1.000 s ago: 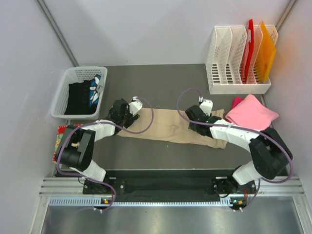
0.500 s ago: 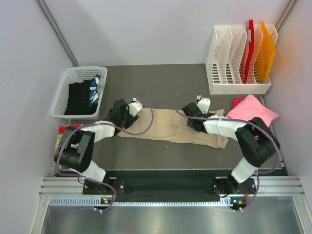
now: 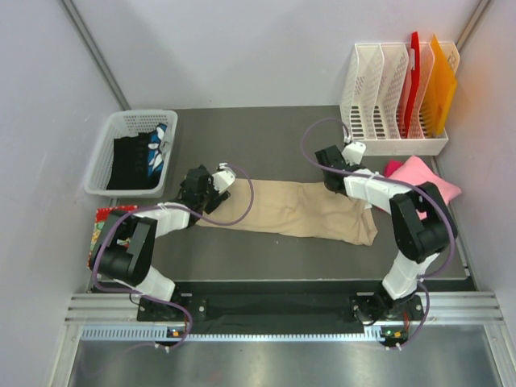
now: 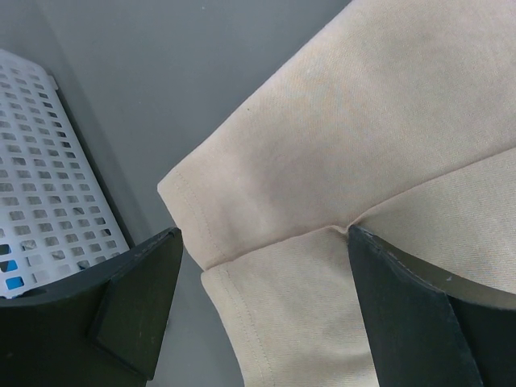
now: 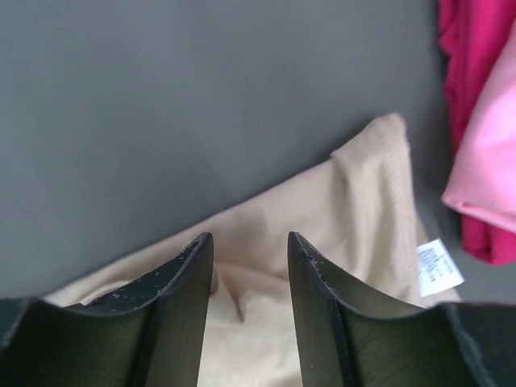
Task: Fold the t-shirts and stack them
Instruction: Fold the tshirt
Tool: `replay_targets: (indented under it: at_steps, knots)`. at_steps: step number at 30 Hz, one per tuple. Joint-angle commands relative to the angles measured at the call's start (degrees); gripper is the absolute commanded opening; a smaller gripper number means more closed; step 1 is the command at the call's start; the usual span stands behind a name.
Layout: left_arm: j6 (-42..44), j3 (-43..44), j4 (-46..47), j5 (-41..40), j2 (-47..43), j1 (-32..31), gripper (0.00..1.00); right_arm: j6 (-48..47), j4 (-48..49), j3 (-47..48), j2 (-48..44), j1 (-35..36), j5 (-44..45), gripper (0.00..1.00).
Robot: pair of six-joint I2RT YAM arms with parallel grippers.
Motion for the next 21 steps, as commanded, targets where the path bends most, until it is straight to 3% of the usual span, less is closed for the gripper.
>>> replay_targets:
  at_steps: [1,4,9,13,21]
  knots:
    - [1.9,-3.1,-7.0,-3.2,0.7,0.5,0.89,-0.8,-5.9,6.0,0.6,-1.0,4.8,0.42]
    - [2.3,-3.5,-7.0,-3.6,-0.3,0.5,0.89,0.2,-8.0,6.6,-4.3,0.1,7.4,0.42]
    - [2.4,-2.8,-8.7,-4.2,-3.3,0.6,0.92,0.8,-9.2,2.2,-14.4,4.0,8.5,0.52]
    - [1.5,-1.3,-12.2,-3.2,-8.0,0.5,0.94,2.8,-8.7,-4.4,-21.5,11.0,7.8,0.55]
    - [1.8,-3.7,-16.3,-3.0,-16.9,0.6,0.96,5.3,0.4,-15.3,-21.3,16.1,0.5,0.56]
